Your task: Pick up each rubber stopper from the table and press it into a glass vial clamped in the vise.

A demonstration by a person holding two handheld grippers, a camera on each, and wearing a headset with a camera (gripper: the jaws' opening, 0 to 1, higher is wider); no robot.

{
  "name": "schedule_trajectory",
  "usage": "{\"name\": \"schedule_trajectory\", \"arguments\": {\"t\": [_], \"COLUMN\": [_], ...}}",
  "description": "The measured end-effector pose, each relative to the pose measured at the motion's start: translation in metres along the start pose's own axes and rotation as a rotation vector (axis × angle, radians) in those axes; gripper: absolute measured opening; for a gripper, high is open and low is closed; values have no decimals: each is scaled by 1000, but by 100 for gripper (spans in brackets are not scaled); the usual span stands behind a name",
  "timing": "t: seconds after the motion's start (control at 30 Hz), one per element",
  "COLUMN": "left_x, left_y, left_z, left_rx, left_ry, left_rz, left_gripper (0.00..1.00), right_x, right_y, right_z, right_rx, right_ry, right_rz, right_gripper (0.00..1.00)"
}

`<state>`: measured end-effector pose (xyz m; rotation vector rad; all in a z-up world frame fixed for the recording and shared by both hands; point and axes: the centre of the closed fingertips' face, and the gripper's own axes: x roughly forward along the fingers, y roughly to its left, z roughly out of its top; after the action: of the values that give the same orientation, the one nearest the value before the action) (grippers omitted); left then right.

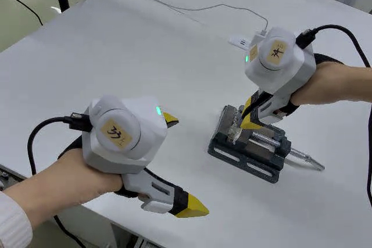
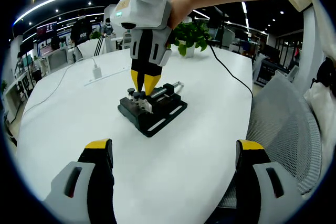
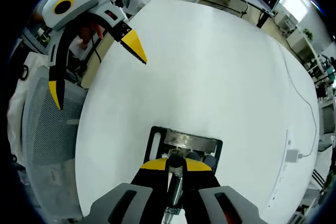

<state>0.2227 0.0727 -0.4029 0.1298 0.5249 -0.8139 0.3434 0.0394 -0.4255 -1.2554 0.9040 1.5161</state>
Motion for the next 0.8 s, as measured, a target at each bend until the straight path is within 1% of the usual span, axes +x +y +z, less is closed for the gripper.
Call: {"name": "schedule_trajectory", "arguments": {"t": [0.3, 0.37, 0.5, 0.53, 0.67, 0.8], "left_x": [1, 1, 1, 1, 2, 3], "left_y": [0, 0, 0, 0, 0, -1], "left_z": [-4, -4, -5, -5, -6, -7], "left_rx": [-10, -13, -17, -18, -21, -24], "left_ry": [6, 7, 7, 6, 6, 5], "left_rz": [-7, -10, -11, -11, -12, -16], "left_gripper": [96, 96, 96, 96, 95, 95], "right_x": [6, 7, 9, 9, 9, 9], "right_y": [0, -1, 1, 1, 1, 3], "right_z": [-2, 0, -1, 0, 0, 1], "right_rx": [-19, -13, -25, -43, -44, -21], "right_ry": [24, 20, 42, 49, 68, 81], "right_rz": [3, 0, -2, -4, -8, -12], "right_gripper": [5, 5, 5, 5, 5, 4]}}
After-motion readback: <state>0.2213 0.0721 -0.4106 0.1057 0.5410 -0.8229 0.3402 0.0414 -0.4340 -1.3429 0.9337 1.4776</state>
